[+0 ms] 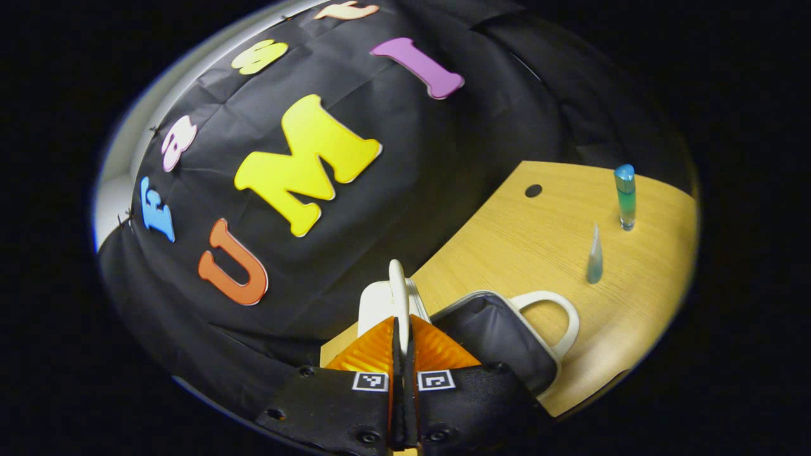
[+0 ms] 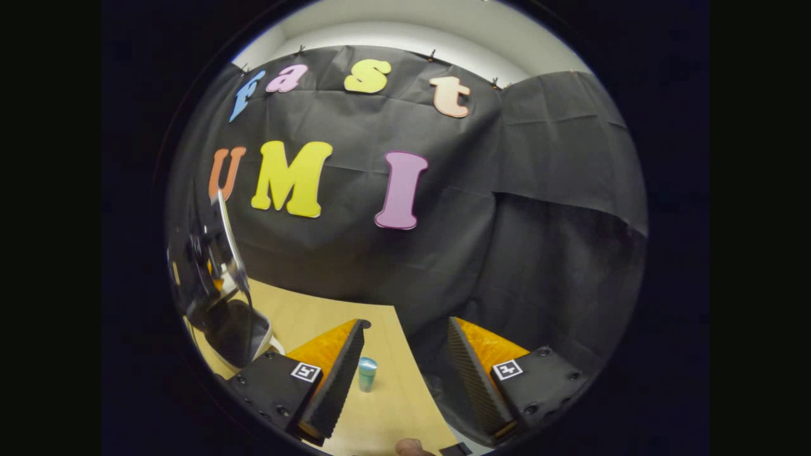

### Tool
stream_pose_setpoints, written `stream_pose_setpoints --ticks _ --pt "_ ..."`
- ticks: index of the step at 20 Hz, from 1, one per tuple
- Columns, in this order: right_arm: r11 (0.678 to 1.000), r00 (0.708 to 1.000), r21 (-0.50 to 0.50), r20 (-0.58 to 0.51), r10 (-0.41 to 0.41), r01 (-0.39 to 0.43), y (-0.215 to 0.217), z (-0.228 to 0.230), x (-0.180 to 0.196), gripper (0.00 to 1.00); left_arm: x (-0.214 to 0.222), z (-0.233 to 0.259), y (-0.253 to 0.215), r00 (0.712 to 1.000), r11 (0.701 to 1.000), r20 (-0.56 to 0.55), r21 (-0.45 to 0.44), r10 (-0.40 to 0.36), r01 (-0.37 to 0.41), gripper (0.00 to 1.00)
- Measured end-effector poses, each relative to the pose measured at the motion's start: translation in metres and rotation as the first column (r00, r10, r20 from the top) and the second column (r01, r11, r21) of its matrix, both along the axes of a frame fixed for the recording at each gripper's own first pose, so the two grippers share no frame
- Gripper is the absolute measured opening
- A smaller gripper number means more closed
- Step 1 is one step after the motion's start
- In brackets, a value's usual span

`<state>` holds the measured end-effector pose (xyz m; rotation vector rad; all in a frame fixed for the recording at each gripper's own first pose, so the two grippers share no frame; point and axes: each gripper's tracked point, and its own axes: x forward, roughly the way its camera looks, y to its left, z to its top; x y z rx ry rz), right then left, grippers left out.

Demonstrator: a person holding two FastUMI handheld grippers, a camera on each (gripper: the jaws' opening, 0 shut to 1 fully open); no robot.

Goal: First open the suitcase, pack the skin care products into it, and then close the suitcase.

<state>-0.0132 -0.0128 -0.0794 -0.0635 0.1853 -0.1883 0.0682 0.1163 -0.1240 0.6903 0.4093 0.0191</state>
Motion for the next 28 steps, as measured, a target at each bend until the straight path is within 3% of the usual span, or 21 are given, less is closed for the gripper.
stream_pose_setpoints --ticks 6,10,13,17,21,25,28 --pt "0.999 0.999 0.017 0.003 0.043 -0.043 0.057 0.012 0.004 0.8 -0.008 0.028 0.119 0.993 0.982 0.017 -0.149 0.12 -0.116 0.02" --pt "0.999 0.999 0.019 -0.004 0.038 -0.037 0.083 0.014 0.005 0.8 -0.015 0.006 0.205 0.974 0.957 -0.023 -0.184 0.225 -0.225 0.03" --pt "0.999 0.999 0.024 -0.018 0.03 -0.03 0.098 0.01 0.003 0.79 -0.019 -0.022 0.254 0.966 0.946 -0.06 -0.193 0.252 -0.259 0.03" --pt "0.999 0.998 0.016 -0.054 0.03 -0.029 0.111 -0.001 0.002 0.78 -0.021 -0.063 0.297 0.951 0.929 -0.128 -0.212 0.283 -0.305 0.03" --pt "1.0 0.997 0.013 -0.074 0.017 -0.016 0.112 -0.007 0.005 0.8 -0.027 -0.106 0.323 0.922 0.888 -0.217 -0.269 0.321 -0.373 0.03" --pt "1.0 0.994 0.01 -0.111 -0.007 0.008 0.106 -0.021 0.005 0.8 -0.028 -0.145 0.34 0.915 0.853 -0.263 -0.352 0.306 -0.386 0.03" --pt "0.999 0.99 0.022 -0.141 -0.024 0.027 0.101 -0.031 0.006 0.8 -0.033 -0.183 0.347 0.891 0.809 -0.343 -0.405 0.298 -0.427 0.03"
